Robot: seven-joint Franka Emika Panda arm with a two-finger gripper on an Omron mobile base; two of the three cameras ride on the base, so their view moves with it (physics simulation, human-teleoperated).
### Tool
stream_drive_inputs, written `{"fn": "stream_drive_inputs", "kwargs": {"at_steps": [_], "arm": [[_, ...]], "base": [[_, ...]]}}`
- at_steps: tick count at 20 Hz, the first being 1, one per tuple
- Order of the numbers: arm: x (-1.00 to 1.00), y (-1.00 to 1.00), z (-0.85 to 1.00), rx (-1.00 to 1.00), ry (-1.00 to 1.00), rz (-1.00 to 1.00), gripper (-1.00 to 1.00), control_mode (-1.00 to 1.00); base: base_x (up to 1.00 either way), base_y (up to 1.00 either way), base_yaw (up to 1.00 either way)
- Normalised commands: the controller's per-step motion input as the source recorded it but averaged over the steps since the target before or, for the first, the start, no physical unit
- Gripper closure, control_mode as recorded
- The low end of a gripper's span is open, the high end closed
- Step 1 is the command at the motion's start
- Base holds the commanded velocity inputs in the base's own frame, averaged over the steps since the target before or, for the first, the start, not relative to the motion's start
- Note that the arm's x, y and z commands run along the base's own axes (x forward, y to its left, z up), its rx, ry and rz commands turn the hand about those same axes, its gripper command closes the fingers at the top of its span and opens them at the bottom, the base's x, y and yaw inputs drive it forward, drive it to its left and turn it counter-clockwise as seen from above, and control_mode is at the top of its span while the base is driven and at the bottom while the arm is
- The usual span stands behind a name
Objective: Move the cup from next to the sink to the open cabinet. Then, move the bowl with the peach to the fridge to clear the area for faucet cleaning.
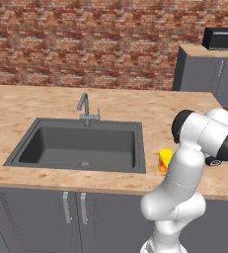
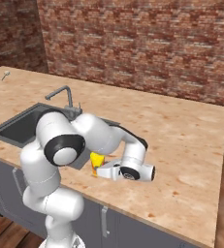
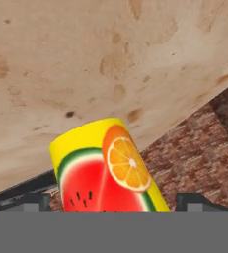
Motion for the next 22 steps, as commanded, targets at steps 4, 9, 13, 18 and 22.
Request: {"fn": "stream_drive_inputs", "kwargs": {"at_steps": [4, 9, 13, 18, 22], "arm": [[0.1, 0.14, -0.14, -0.06, 0.0, 0.0, -1.0, -1.0], [0.08, 0.15, -0.01, -0.03, 0.0, 0.0, -1.0, -1.0], [0.0, 0.0, 0.0, 0.0, 0.0, 0.0, 1.0, -1.0], [-0.01, 0.0, 0.0, 0.0, 0.0, 0.0, 1.0, -1.0], [-0.07, 0.0, 0.23, 0.0, -0.08, 0.0, 1.0, -1.0]], "base": [[0.0, 0.0, 0.0], [0.0, 0.0, 0.0], [0.0, 0.0, 0.0], [0.0, 0.0, 0.0], [0.0, 0.0, 0.0]]}}
